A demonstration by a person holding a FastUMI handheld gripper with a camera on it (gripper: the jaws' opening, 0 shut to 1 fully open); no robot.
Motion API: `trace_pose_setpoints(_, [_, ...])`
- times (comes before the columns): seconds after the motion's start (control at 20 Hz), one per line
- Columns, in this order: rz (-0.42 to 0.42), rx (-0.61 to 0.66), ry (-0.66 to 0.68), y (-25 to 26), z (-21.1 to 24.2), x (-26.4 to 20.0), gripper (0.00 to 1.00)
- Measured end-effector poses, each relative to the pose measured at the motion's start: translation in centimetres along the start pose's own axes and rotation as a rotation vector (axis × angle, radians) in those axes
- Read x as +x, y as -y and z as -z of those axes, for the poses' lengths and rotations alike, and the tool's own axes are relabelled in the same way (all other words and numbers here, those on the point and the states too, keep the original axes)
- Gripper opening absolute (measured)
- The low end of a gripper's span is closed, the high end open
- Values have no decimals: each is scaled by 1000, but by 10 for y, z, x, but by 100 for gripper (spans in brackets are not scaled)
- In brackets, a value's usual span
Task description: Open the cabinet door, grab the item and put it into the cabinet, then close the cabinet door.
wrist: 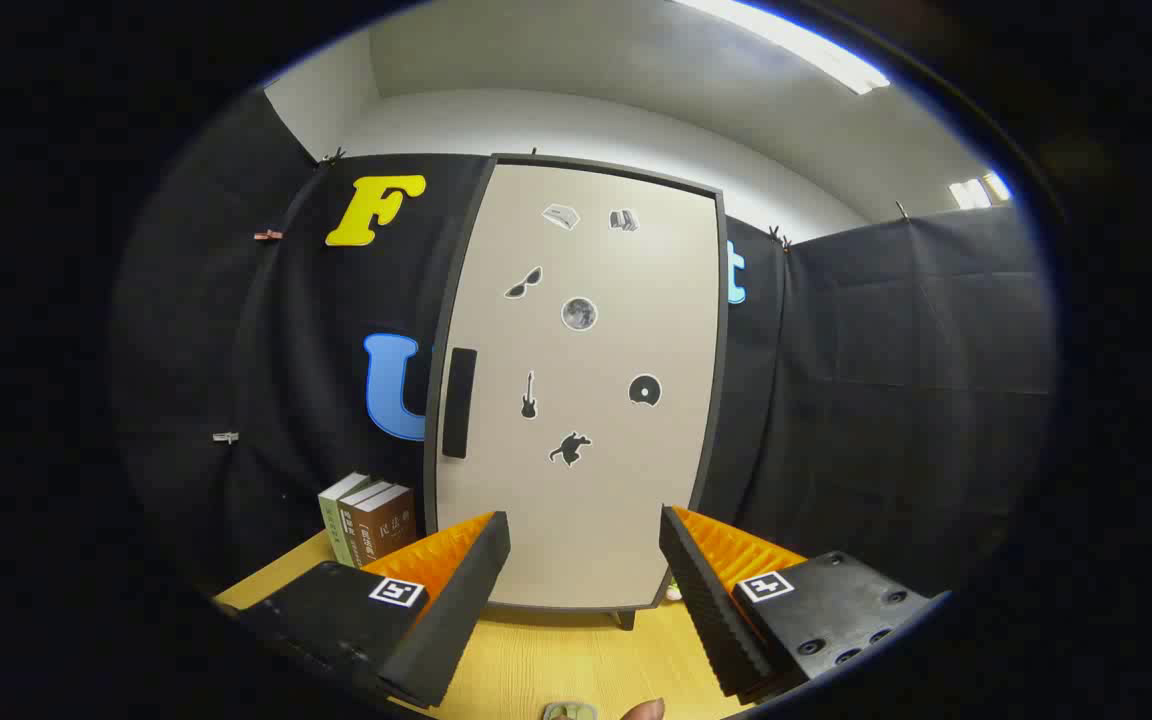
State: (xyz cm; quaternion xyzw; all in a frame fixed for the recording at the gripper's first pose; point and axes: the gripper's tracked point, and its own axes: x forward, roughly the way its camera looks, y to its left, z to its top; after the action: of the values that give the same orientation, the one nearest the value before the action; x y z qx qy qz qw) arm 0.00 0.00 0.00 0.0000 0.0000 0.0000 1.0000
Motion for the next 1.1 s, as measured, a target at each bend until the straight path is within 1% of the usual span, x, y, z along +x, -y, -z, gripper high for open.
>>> trace_pose_setpoints(1.1, [-21,16,-14,-10,8,2,97])
